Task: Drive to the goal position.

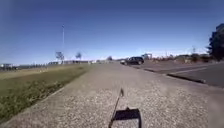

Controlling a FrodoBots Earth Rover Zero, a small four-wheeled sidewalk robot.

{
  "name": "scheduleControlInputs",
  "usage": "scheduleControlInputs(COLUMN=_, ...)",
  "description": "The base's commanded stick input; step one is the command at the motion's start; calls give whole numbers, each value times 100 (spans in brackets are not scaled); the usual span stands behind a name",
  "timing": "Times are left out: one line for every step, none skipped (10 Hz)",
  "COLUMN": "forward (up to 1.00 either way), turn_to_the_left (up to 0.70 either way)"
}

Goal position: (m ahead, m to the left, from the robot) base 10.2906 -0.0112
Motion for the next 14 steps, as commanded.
scheduleControlInputs(forward=70, turn_to_the_left=0)
scheduleControlInputs(forward=70, turn_to_the_left=0)
scheduleControlInputs(forward=70, turn_to_the_left=0)
scheduleControlInputs(forward=70, turn_to_the_left=0)
scheduleControlInputs(forward=70, turn_to_the_left=0)
scheduleControlInputs(forward=70, turn_to_the_left=0)
scheduleControlInputs(forward=70, turn_to_the_left=0)
scheduleControlInputs(forward=70, turn_to_the_left=0)
scheduleControlInputs(forward=70, turn_to_the_left=0)
scheduleControlInputs(forward=70, turn_to_the_left=0)
scheduleControlInputs(forward=70, turn_to_the_left=0)
scheduleControlInputs(forward=70, turn_to_the_left=0)
scheduleControlInputs(forward=70, turn_to_the_left=0)
scheduleControlInputs(forward=70, turn_to_the_left=0)
